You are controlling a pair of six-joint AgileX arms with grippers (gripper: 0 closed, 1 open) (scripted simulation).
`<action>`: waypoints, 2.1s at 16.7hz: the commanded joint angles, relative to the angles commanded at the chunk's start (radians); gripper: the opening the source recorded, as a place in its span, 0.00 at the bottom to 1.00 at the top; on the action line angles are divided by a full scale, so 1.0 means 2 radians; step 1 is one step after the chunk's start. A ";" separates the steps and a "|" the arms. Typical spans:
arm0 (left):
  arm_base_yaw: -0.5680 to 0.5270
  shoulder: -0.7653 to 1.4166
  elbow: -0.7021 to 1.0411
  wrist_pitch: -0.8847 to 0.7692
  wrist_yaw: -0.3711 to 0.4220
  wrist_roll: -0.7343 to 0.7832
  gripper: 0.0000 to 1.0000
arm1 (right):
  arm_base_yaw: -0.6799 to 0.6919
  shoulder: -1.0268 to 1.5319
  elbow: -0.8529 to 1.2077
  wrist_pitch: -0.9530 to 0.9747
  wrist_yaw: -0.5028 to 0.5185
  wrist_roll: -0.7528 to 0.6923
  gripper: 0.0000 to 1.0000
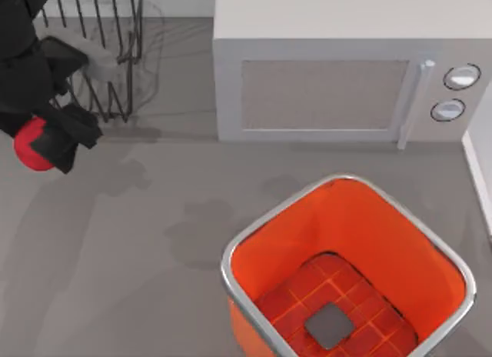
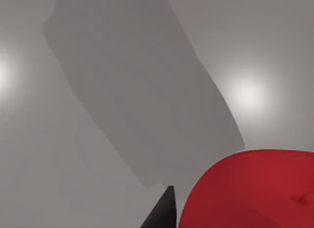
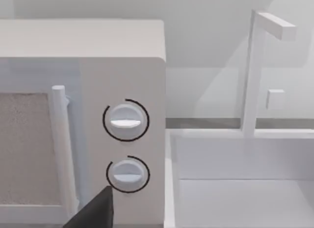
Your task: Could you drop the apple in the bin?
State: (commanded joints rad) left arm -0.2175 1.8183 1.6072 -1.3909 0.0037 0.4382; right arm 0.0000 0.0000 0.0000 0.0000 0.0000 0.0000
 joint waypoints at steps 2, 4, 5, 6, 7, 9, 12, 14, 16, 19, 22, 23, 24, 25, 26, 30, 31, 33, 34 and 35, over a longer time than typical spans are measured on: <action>-0.055 0.024 0.029 -0.013 0.000 -0.086 0.00 | 0.000 0.000 0.000 0.000 0.000 0.000 1.00; -0.113 0.048 0.057 -0.026 0.000 -0.185 0.00 | 0.000 0.000 0.000 0.000 0.000 0.000 1.00; -0.144 0.060 0.072 -0.032 0.000 -0.239 0.00 | 0.000 0.000 0.000 0.000 0.000 0.000 1.00; -0.174 0.072 0.086 -0.037 0.001 -0.294 0.00 | 0.000 0.000 0.000 0.000 0.000 0.000 1.00; -0.205 0.083 0.100 -0.043 0.001 -0.350 0.00 | 0.000 0.000 0.000 0.000 0.000 0.000 1.00; -0.265 0.102 0.128 -0.051 0.001 -0.461 0.00 | 0.000 0.000 0.000 0.000 0.000 0.000 1.00; -0.345 0.123 0.165 -0.057 -0.001 -0.604 0.00 | 0.000 0.000 0.000 0.000 0.000 0.000 1.00; -0.389 0.130 0.184 -0.057 -0.004 -0.675 0.00 | 0.000 0.000 0.000 0.000 0.000 0.000 1.00; -0.422 0.133 0.198 -0.055 -0.008 -0.724 0.00 | 0.000 0.000 0.000 0.000 0.000 0.000 1.00; -0.447 0.135 0.208 -0.054 -0.011 -0.758 0.00 | 0.000 0.000 0.000 0.000 0.000 0.000 1.00; -0.448 0.135 0.208 -0.054 -0.011 -0.759 0.00 | 0.000 0.000 0.000 0.000 0.000 0.000 1.00; -0.448 0.135 0.208 -0.054 -0.011 -0.759 0.00 | 0.000 0.000 0.000 0.000 0.000 0.000 1.00; -0.441 0.132 0.208 -0.055 -0.020 -0.756 0.00 | 0.000 0.000 0.000 0.000 0.000 0.000 1.00; -0.441 0.132 0.206 -0.053 -0.019 -0.756 0.00 | 0.000 0.000 0.000 0.000 0.000 0.000 1.00; -0.442 0.132 0.199 -0.047 -0.018 -0.756 0.00 | 0.000 0.000 0.000 0.000 0.000 0.000 1.00; -0.444 0.131 0.126 0.023 -0.011 -0.754 0.00 | 0.000 0.000 0.000 0.000 0.000 0.000 1.00; -0.445 0.131 0.104 0.045 -0.010 -0.755 0.00 | 0.000 0.000 0.000 0.000 0.000 0.000 1.00; -0.445 0.131 0.072 0.077 -0.010 -0.756 0.00 | 0.000 0.000 0.000 0.000 0.000 0.000 1.00; -0.445 0.130 0.064 0.085 -0.011 -0.757 0.00 | 0.000 0.000 0.000 0.000 0.000 0.000 1.00; -0.445 0.130 0.061 0.088 -0.011 -0.757 0.00 | 0.000 0.000 0.000 0.000 0.000 0.000 1.00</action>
State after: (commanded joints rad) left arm -1.1076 2.0777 1.7297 -1.2151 -0.0190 -1.0753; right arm 0.0000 0.0000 0.0000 0.0000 0.0000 0.0000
